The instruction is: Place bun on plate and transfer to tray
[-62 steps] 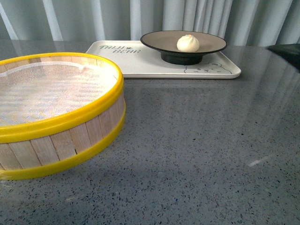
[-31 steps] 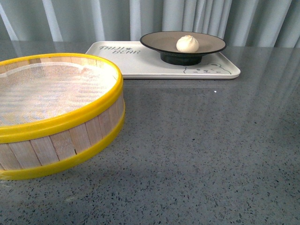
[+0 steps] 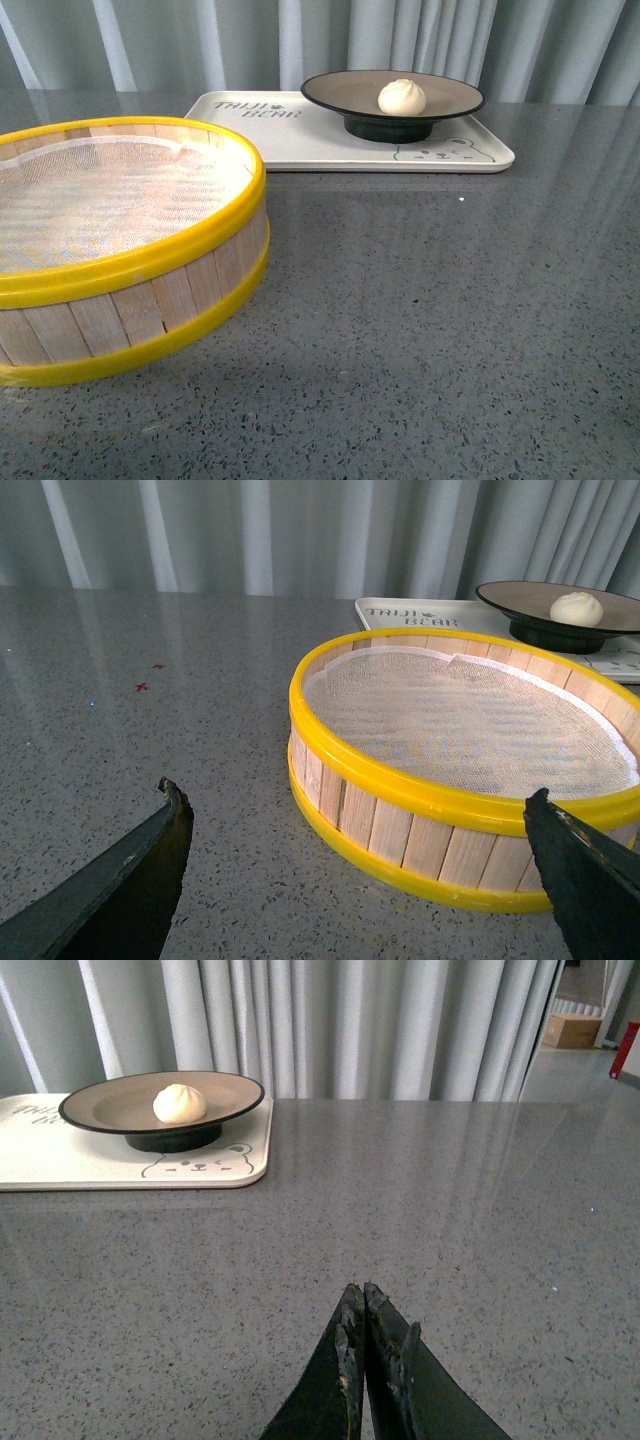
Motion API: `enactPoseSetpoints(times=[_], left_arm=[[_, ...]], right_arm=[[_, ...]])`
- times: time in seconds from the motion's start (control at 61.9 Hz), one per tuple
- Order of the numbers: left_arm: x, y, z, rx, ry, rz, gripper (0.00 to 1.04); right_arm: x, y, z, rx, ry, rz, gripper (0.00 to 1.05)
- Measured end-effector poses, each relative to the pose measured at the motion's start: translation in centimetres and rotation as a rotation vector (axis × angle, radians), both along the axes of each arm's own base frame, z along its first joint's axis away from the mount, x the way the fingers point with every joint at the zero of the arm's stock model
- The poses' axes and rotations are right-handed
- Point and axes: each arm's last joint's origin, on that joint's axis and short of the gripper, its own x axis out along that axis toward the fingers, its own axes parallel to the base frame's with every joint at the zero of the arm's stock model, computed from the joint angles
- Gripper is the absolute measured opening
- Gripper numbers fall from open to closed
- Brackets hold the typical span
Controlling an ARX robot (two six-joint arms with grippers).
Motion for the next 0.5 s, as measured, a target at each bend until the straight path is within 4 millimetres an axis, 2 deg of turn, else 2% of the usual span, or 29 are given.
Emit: enactPoseSetpoints(times=[0.501], left_arm=[[0.0,0.0,0.0,0.0,0.0,0.0,0.98]], right_arm=[[-1.9,0.0,-1.7,0.0,-0.013,0.0,0.02]])
